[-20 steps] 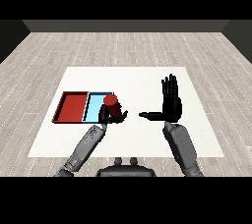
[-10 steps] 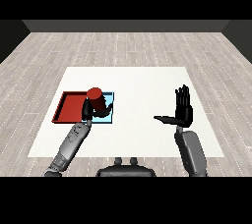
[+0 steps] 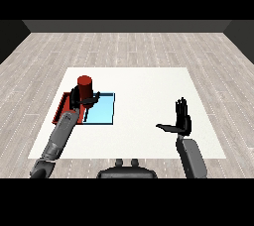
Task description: Pick the red can and put it in the red box
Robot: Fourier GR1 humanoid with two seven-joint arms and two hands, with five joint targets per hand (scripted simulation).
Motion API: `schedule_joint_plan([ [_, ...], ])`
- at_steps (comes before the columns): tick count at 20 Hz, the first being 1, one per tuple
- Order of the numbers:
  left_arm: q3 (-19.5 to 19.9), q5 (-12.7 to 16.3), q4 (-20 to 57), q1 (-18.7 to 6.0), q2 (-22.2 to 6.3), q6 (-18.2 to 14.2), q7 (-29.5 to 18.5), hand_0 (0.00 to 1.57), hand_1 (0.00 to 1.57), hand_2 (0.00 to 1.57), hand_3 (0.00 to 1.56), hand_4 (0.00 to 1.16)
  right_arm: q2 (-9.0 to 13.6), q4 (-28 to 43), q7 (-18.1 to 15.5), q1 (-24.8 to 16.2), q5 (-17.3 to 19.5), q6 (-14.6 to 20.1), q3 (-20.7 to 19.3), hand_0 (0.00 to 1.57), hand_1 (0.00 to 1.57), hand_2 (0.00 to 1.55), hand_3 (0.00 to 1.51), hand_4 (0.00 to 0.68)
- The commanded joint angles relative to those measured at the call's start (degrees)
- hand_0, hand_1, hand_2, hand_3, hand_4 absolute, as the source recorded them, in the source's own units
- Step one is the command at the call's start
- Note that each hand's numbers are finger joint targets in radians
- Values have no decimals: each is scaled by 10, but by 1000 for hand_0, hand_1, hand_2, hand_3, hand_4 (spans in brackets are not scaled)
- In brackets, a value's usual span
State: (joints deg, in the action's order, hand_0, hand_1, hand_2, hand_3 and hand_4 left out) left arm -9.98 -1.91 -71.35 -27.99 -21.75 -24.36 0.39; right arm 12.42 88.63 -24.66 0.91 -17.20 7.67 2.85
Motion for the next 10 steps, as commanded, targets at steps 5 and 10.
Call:
schedule_joint_plan([
  [5,93,9,245,-29,-62,38,-62,1571,1571,1560,1457,1101,6,-35,5,29,8,-9,-9,0,0,0,0,0],
  [10,128,6,400,-47,-51,32,-123,1571,1571,1571,1485,1075,0,1,-6,7,13,-6,-8,0,0,0,0,0],
])
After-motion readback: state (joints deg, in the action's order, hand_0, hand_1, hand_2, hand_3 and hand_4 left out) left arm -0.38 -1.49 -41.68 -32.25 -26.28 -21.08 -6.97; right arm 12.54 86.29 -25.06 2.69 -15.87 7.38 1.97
